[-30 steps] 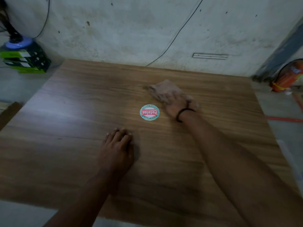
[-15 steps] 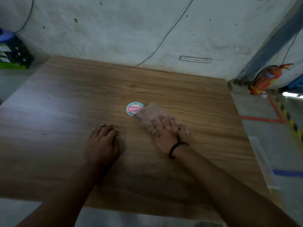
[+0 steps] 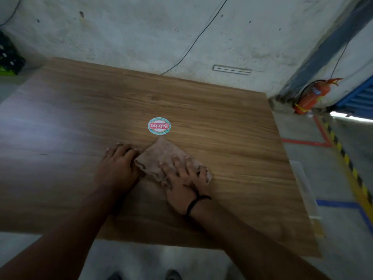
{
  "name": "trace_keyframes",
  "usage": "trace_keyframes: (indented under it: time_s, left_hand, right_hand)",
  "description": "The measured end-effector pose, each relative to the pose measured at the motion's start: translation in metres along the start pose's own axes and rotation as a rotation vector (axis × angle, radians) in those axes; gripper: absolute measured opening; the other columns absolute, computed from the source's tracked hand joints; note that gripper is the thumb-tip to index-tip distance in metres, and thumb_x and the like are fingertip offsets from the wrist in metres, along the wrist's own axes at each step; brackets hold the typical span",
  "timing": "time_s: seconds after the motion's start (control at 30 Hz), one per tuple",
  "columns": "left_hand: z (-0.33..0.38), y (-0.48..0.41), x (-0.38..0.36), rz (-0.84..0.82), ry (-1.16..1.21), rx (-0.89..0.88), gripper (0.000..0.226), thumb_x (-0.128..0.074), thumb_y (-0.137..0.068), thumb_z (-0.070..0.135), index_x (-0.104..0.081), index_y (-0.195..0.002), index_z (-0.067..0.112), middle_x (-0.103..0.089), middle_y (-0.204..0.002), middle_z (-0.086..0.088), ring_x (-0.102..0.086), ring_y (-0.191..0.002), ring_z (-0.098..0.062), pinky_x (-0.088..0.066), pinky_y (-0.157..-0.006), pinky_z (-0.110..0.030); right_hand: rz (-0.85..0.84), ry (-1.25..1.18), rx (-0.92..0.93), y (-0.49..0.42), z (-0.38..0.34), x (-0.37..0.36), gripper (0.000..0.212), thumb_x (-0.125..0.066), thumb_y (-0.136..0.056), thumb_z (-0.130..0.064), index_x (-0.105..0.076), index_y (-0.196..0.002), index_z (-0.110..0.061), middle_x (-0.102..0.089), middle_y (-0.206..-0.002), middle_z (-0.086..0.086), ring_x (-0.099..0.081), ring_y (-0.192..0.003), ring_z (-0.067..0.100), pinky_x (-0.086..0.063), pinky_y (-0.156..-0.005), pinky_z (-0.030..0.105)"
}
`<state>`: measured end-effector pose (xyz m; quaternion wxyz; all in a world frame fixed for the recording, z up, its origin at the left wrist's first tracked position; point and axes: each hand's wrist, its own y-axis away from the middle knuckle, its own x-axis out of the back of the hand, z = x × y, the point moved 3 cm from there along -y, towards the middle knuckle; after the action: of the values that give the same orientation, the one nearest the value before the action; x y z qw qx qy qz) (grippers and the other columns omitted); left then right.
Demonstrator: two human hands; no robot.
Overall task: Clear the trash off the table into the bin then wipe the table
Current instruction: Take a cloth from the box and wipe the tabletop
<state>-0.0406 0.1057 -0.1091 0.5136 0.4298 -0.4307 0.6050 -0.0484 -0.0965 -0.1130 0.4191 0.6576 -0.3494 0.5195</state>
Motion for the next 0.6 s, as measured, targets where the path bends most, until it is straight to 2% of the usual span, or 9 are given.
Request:
trace_keyframes:
  time_s: [0.07,0.2,0.3,0.37,0.43,0.5,0.57,0.6]
  left_hand:
    - [0.0,0.0,-0.001,0.018,0.013,-0.005,0.043,-0.04,-0.088,0.038,-0.066,-0.113,0.015,-0.06,-0.127,-0.012,-0.048,-0.125,-0.036,-0.039,-0.105,-0.05]
    - [0.0,0.0,-0.002,0.043,0.03,-0.007,0.044,-0.035,-0.091,0.038,-0.067,-0.111,0.015,-0.061,-0.125,-0.01,-0.049,-0.124,-0.035,-0.039,-0.105,-0.05]
    - [0.001,-0.001,-0.001,0.052,0.031,-0.006,0.041,-0.036,-0.09,0.037,-0.067,-0.109,0.016,-0.06,-0.124,-0.009,-0.049,-0.122,-0.035,-0.04,-0.103,-0.049]
    - [0.001,-0.001,0.0,0.04,0.03,-0.004,0.042,-0.035,-0.09,0.037,-0.066,-0.109,0.016,-0.06,-0.124,-0.009,-0.049,-0.122,-0.035,-0.041,-0.103,-0.049]
    - [0.001,-0.001,0.001,0.019,0.027,-0.001,0.043,-0.036,-0.089,0.039,-0.066,-0.11,0.016,-0.059,-0.125,-0.01,-0.048,-0.123,-0.036,-0.041,-0.103,-0.05]
    - [0.0,0.001,0.002,-0.019,0.02,-0.008,0.045,-0.043,-0.085,0.043,-0.064,-0.115,0.017,-0.056,-0.131,-0.011,-0.045,-0.127,-0.036,-0.04,-0.104,-0.05]
    - [-0.002,0.002,0.002,-0.032,0.024,-0.02,0.049,-0.046,-0.084,0.048,-0.062,-0.119,0.018,-0.054,-0.135,-0.011,-0.042,-0.129,-0.036,-0.04,-0.105,-0.05]
    - [-0.001,0.003,0.003,-0.017,0.025,-0.02,0.048,-0.043,-0.087,0.048,-0.062,-0.119,0.018,-0.054,-0.134,-0.011,-0.043,-0.128,-0.037,-0.04,-0.104,-0.049]
  right_hand:
    - [-0.003,-0.025,-0.063,-0.011,0.033,0.004,0.056,-0.029,-0.095,-0.054,-0.006,-0.146,-0.053,-0.004,-0.163,-0.011,-0.002,-0.149,0.026,-0.001,-0.112,0.063]
    - [-0.114,-0.08,-0.399,-0.05,0.131,0.026,0.059,-0.016,-0.09,-0.062,-0.004,-0.146,-0.052,0.004,-0.162,-0.012,0.001,-0.149,0.028,-0.006,-0.116,0.059]
    - [-0.076,-0.077,-0.513,-0.055,0.142,0.035,0.056,-0.021,-0.091,-0.059,-0.01,-0.145,-0.05,-0.003,-0.161,-0.011,-0.003,-0.147,0.03,-0.012,-0.112,0.062]
    - [-0.02,-0.085,-0.446,-0.044,0.105,0.03,0.055,-0.021,-0.091,-0.057,-0.012,-0.145,-0.049,-0.005,-0.161,-0.009,-0.004,-0.146,0.03,-0.01,-0.111,0.063]
    - [0.01,-0.095,-0.285,-0.026,0.049,0.014,0.056,-0.021,-0.091,-0.055,-0.013,-0.146,-0.048,-0.006,-0.163,-0.006,-0.005,-0.147,0.032,-0.006,-0.111,0.065]
    - [0.058,-0.064,-0.119,0.006,-0.005,-0.002,0.056,-0.03,-0.091,-0.053,-0.02,-0.146,-0.049,-0.017,-0.162,-0.002,-0.014,-0.147,0.035,-0.008,-0.109,0.069]
    - [0.095,-0.054,0.005,0.032,-0.032,-0.009,0.061,-0.036,-0.083,-0.053,-0.026,-0.144,-0.049,-0.028,-0.158,-0.001,-0.024,-0.145,0.036,-0.013,-0.107,0.071]
    - [0.062,-0.064,0.045,0.036,-0.03,-0.01,0.063,-0.036,-0.082,-0.053,-0.024,-0.144,-0.049,-0.026,-0.159,-0.002,-0.021,-0.146,0.034,-0.011,-0.108,0.07]
